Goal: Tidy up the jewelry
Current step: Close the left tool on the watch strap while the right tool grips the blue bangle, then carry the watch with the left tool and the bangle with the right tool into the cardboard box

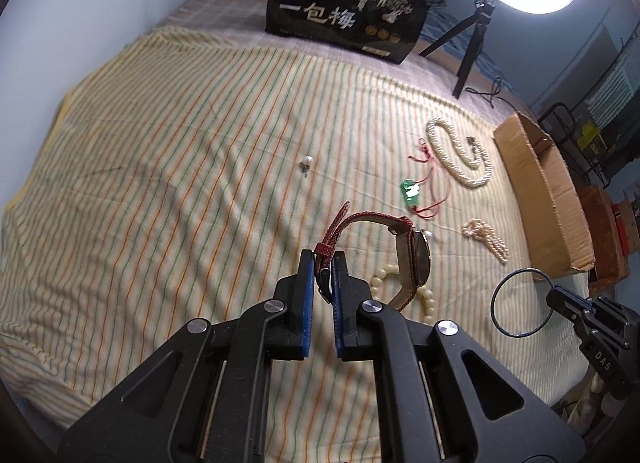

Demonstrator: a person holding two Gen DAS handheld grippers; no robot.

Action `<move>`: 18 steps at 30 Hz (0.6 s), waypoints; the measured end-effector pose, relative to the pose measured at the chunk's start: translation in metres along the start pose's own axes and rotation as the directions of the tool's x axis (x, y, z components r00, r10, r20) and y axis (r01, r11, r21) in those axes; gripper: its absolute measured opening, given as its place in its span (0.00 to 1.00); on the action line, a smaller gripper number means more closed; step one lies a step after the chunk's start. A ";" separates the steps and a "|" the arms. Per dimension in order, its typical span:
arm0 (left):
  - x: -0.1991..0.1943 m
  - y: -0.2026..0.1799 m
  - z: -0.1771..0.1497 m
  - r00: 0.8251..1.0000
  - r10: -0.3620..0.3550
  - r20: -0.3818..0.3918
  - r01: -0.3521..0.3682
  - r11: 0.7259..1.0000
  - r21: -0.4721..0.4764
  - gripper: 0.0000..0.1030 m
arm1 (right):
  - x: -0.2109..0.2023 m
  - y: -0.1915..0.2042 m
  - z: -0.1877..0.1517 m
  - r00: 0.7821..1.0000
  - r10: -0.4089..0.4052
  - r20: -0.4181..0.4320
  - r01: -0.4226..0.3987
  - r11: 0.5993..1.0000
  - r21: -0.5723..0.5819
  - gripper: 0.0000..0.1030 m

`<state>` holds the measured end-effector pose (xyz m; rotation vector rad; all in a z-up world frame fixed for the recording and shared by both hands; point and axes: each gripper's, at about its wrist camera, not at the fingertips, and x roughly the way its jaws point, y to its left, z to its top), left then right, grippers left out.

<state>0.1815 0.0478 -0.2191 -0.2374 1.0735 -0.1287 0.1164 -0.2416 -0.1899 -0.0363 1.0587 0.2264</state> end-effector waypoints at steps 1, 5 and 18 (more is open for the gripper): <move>-0.003 -0.002 -0.001 1.000 -0.002 0.005 0.002 1.000 0.005 0.06 | -0.003 0.000 0.000 1.000 0.001 0.007 -0.001 1.000 0.000 0.01; -0.015 -0.015 -0.002 1.000 -0.013 0.026 0.012 0.999 0.031 0.06 | -0.021 -0.001 0.000 0.999 -0.006 0.045 0.007 1.000 -0.008 0.01; -0.038 -0.072 0.005 0.994 -0.081 0.072 0.072 0.990 0.122 0.06 | -0.076 -0.034 0.001 0.987 -0.039 0.155 0.035 0.999 0.028 0.01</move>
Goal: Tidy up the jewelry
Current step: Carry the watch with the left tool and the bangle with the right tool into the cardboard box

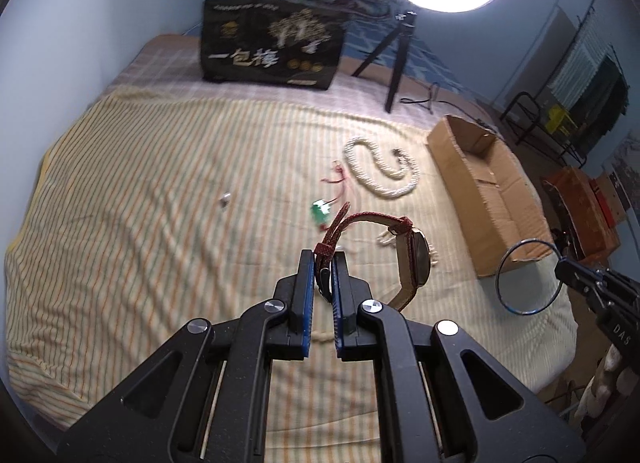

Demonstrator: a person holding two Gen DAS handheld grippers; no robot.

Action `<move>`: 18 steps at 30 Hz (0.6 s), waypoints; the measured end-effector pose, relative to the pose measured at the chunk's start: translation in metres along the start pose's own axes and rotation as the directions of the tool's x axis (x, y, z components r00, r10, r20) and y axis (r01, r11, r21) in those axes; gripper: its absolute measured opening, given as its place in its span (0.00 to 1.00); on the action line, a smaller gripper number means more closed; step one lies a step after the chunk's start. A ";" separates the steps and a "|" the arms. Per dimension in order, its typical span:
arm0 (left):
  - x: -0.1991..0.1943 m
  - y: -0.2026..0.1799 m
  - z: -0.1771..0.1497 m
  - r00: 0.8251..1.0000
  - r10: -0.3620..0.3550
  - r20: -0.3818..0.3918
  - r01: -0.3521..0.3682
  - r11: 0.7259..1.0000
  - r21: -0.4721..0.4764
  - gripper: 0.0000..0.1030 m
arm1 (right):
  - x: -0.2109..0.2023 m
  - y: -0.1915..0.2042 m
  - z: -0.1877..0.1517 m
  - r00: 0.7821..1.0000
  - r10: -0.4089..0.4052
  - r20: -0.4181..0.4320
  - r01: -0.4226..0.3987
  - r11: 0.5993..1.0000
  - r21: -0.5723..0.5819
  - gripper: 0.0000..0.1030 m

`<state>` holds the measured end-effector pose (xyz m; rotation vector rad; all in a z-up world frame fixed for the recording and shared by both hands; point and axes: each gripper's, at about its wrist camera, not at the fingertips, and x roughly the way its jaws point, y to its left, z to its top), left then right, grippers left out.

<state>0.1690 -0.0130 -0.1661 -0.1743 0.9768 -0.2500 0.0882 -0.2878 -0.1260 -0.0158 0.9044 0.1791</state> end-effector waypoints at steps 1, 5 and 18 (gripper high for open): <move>0.001 -0.005 0.002 1.000 -0.005 0.002 0.005 1.000 0.005 0.06 | -0.002 -0.003 0.001 1.000 -0.005 0.004 0.005 1.000 0.003 0.01; 0.006 -0.026 0.012 1.000 -0.028 0.006 0.028 0.999 0.032 0.06 | -0.008 -0.028 0.003 0.999 -0.031 0.023 0.030 0.999 0.035 0.01; 0.046 -0.110 0.051 0.996 -0.090 0.006 0.088 0.988 0.130 0.06 | -0.004 -0.094 0.014 0.995 -0.090 0.046 0.085 0.990 0.110 0.01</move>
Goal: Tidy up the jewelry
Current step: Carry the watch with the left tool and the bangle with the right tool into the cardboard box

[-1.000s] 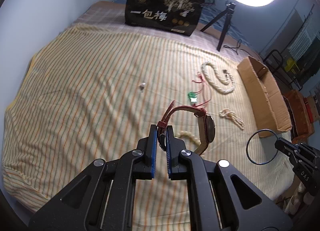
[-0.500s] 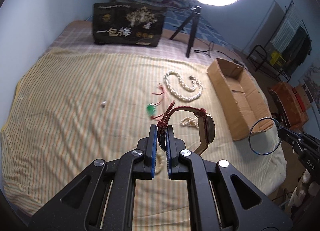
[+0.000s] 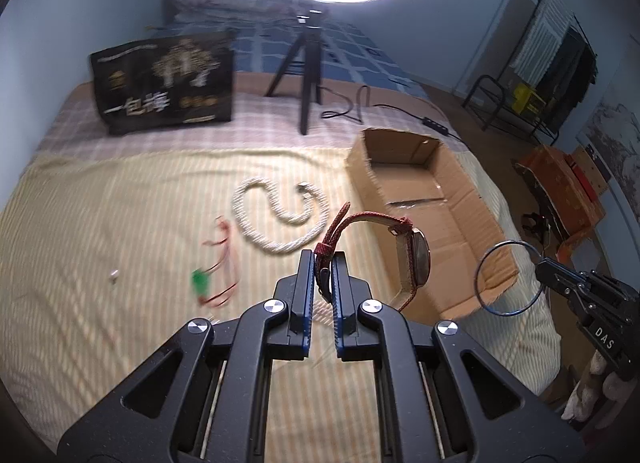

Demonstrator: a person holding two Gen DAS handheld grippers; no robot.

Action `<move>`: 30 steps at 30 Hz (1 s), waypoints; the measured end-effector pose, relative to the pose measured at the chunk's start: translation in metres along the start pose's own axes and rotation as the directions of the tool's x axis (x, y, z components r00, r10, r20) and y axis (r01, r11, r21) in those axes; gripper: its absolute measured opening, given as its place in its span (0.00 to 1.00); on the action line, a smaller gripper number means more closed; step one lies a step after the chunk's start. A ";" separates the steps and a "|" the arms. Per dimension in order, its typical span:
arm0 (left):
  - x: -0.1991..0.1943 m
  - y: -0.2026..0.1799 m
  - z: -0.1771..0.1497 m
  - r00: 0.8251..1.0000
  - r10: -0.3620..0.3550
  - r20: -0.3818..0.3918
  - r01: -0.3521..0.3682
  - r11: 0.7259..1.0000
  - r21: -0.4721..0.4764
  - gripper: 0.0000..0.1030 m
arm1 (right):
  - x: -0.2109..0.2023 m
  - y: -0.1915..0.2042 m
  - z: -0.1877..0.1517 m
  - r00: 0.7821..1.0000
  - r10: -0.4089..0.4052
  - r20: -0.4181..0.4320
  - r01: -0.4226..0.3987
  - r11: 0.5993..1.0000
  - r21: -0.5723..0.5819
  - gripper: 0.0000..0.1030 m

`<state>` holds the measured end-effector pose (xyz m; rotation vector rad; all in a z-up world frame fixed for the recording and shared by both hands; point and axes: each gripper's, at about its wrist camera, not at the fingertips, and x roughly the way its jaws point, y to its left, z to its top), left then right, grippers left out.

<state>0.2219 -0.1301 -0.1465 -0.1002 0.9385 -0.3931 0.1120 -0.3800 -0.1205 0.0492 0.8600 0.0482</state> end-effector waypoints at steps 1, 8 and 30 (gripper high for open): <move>0.006 -0.007 0.004 1.000 -0.002 -0.002 0.002 1.000 0.009 0.06 | 0.002 -0.004 0.002 1.000 -0.004 0.004 0.004 1.000 0.004 0.01; 0.044 -0.046 0.026 1.000 -0.007 -0.008 0.007 0.999 0.053 0.06 | 0.018 -0.025 0.011 1.000 -0.029 0.006 0.029 0.999 0.029 0.01; 0.111 -0.088 0.037 0.997 -0.005 -0.071 0.011 0.996 0.087 0.15 | 0.058 -0.061 -0.004 0.998 -0.028 -0.051 0.032 0.996 0.084 0.23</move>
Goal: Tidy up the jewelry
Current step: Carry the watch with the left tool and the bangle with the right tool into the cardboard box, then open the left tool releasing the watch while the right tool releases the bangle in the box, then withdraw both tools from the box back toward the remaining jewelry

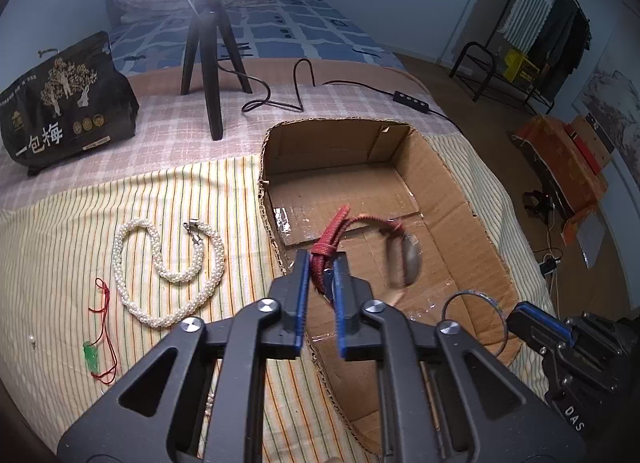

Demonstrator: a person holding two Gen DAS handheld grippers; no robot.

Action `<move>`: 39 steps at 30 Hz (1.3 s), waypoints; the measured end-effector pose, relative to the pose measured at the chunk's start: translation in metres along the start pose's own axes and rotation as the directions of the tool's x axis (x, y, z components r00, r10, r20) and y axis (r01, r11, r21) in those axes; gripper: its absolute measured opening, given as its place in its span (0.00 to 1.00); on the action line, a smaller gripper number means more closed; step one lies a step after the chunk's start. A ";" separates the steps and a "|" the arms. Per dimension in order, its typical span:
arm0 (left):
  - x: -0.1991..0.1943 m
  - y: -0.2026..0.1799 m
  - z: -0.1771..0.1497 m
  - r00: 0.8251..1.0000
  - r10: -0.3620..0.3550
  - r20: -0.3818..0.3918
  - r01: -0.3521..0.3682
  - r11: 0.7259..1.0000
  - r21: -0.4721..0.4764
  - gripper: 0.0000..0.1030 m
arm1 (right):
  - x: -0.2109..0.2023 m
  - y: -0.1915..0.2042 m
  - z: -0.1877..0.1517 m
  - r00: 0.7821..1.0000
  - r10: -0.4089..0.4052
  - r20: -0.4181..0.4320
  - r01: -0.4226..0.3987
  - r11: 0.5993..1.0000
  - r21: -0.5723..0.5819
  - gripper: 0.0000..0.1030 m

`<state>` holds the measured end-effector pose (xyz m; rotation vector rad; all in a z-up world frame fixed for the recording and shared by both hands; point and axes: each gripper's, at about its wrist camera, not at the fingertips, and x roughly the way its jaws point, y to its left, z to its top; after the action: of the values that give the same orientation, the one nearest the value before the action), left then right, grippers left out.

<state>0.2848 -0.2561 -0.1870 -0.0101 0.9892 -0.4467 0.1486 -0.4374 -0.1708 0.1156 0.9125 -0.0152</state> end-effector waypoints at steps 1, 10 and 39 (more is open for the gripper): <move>-0.002 -0.001 0.000 1.000 -0.006 0.005 0.006 1.000 0.004 0.18 | 0.000 0.001 0.000 1.000 -0.004 0.004 0.004 1.000 -0.001 0.42; -0.021 0.002 0.003 0.999 -0.003 0.041 0.003 1.000 0.019 0.40 | -0.012 0.014 -0.003 0.998 -0.048 0.029 0.049 0.998 -0.035 0.93; -0.148 0.104 -0.028 0.983 0.096 0.156 -0.087 0.994 -0.060 0.40 | -0.075 0.070 -0.017 0.987 0.093 0.130 -0.076 0.988 -0.133 0.98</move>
<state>0.2304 -0.1019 -0.1055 -0.0469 0.8408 -0.3301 0.0941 -0.3683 -0.1153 0.0332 0.7691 0.1131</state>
